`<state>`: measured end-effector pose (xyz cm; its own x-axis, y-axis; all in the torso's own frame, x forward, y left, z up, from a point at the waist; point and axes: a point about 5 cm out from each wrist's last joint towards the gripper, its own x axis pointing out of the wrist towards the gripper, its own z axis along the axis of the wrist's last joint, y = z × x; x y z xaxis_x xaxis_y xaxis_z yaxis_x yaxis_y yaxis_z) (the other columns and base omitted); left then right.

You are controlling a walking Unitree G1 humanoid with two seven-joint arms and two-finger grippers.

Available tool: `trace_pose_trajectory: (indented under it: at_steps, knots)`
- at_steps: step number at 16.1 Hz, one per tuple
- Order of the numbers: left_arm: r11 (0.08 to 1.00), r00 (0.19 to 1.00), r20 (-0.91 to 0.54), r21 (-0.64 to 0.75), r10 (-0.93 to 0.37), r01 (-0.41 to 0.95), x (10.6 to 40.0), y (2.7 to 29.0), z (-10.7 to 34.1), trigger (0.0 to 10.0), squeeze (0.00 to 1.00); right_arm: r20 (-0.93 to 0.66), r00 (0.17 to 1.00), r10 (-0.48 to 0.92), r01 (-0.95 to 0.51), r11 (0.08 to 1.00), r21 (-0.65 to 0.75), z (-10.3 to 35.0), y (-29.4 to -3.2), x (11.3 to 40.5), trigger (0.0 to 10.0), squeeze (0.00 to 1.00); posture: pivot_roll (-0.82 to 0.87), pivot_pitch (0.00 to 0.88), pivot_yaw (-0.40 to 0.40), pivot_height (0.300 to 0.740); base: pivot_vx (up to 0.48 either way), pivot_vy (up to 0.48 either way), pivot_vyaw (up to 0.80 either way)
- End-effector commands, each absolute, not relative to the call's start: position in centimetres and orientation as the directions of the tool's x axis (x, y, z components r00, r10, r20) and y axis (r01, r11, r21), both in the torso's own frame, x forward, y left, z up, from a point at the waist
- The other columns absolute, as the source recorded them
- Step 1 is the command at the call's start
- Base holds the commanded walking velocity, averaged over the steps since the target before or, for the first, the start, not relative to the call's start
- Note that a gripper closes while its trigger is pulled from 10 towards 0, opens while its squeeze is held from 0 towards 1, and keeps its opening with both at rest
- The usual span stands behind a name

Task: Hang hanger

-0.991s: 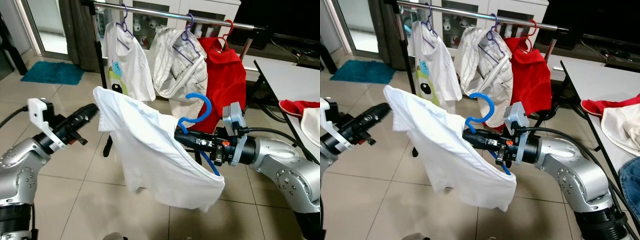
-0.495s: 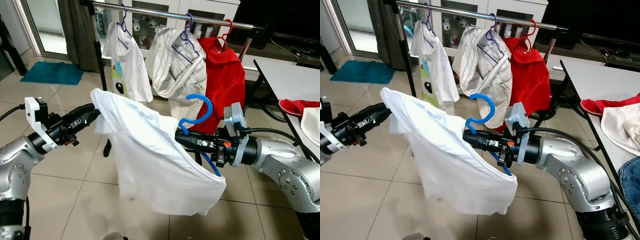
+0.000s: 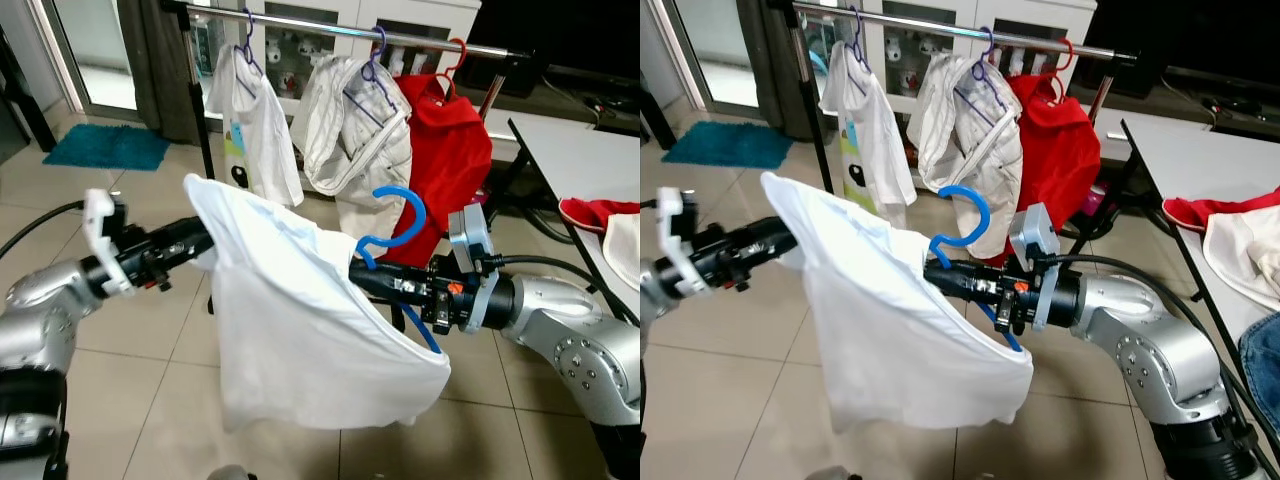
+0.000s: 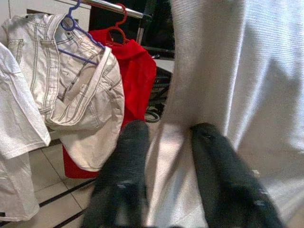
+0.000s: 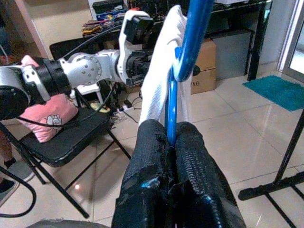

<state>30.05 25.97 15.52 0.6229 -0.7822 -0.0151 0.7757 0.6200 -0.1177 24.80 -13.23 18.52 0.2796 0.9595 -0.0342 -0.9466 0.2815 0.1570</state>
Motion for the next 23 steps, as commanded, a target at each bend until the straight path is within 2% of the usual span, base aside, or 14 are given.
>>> trace_pose_trajectory:
  at_steps: [1, 12, 14, 19, 23]
  knots:
    - [0.618, 0.619, -0.023, -0.091, -0.785, 0.781, 30.6, 25.7, 15.6, 0.0, 0.0, -0.003, 0.271, 0.963, -0.956, 0.269, 0.112, 19.7, -13.3, 24.7, 10.0, 0.0, -0.11, 0.0, -0.033, 0.74, 0.0, 0.0, 0.0]
    - [0.577, 0.582, 0.0, -0.129, -0.814, 0.807, 30.6, 25.6, 15.1, 0.0, 0.0, -0.002, 0.259, 0.966, -0.96, 0.257, 0.109, 19.7, -12.9, 24.7, 10.0, 0.0, -0.1, 0.0, -0.044, 0.74, 0.0, 0.0, 0.0]
    - [0.596, 0.603, 0.024, -0.126, -0.797, 0.793, 30.7, 25.7, 15.3, 0.0, 0.0, -0.002, 0.258, 0.966, -0.96, 0.257, 0.108, 19.7, -12.9, 24.6, 10.0, 0.0, -0.1, 0.0, -0.042, 0.74, 0.0, 0.0, 0.0]
    - [0.742, 0.747, 0.089, -0.085, -0.659, 0.665, 31.4, 27.3, 15.9, 0.0, 0.0, -0.001, 0.262, 0.965, -0.959, 0.26, 0.11, 19.6, -12.9, 24.7, 10.0, 0.0, -0.1, 0.0, -0.041, 0.74, 0.0, 0.0, 0.0]
    - [0.846, 0.845, 0.087, -0.036, -0.527, 0.532, 31.7, 28.9, 15.9, 0.0, 0.0, -0.002, 0.263, 0.965, -0.959, 0.262, 0.11, 19.6, -13.0, 24.7, 10.0, 0.0, -0.1, 0.0, -0.046, 0.74, 0.0, 0.0, 0.0]
